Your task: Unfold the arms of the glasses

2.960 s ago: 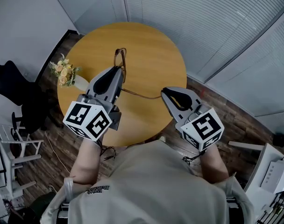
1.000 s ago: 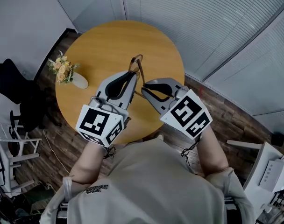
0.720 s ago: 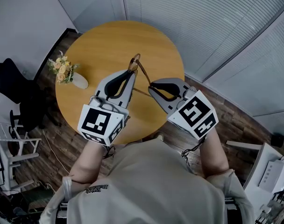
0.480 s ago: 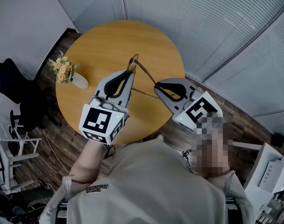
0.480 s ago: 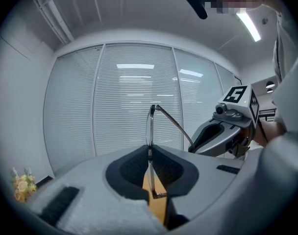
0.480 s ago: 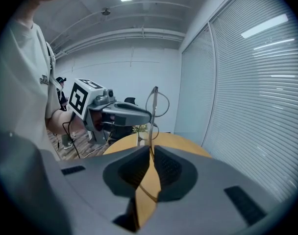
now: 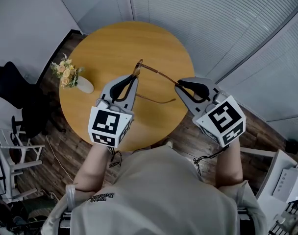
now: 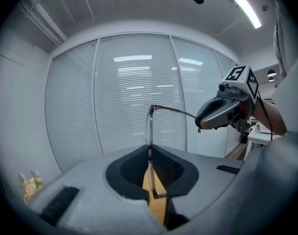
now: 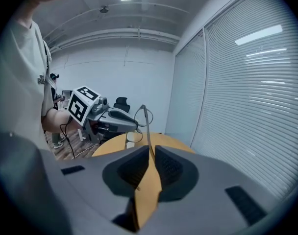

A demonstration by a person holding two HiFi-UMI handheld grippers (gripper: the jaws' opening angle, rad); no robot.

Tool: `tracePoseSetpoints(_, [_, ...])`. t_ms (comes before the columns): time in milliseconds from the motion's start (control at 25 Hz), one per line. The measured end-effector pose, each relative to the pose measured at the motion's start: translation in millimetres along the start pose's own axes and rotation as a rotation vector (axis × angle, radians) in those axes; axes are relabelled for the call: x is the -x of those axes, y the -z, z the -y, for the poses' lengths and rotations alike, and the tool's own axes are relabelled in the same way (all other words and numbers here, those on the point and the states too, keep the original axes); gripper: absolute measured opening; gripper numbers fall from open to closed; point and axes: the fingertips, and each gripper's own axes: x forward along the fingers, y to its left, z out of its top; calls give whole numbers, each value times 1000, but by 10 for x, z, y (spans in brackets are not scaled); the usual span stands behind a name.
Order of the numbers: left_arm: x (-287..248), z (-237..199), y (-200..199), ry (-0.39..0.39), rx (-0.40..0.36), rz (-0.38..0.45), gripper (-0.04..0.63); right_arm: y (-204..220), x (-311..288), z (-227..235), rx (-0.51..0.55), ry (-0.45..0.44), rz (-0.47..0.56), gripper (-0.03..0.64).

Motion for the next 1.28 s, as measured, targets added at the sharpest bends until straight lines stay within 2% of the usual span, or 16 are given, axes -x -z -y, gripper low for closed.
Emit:
tracePoseSetpoints(560, [-49,1,243,6,-69,-81,38,72,-7,41,-6,29,-12,41])
tracePoseSetpoints(680, [-28,-5,293,10,-46,-89,40,102,-17,-4,-8,25,-18,41])
tracePoseSetpoints(960, [19,-237,248,-43,-5,-71,38,-41,68,129,-20,96,44,41])
tracePoseSetpoints(1120, [83,-416,52,-83,36,-14,38,-191,201,236,-42,149,121,40])
tracePoseSetpoints(1280, [174,-544,-200,-112,45,54,38,-398,370,329,-10,232,193,40])
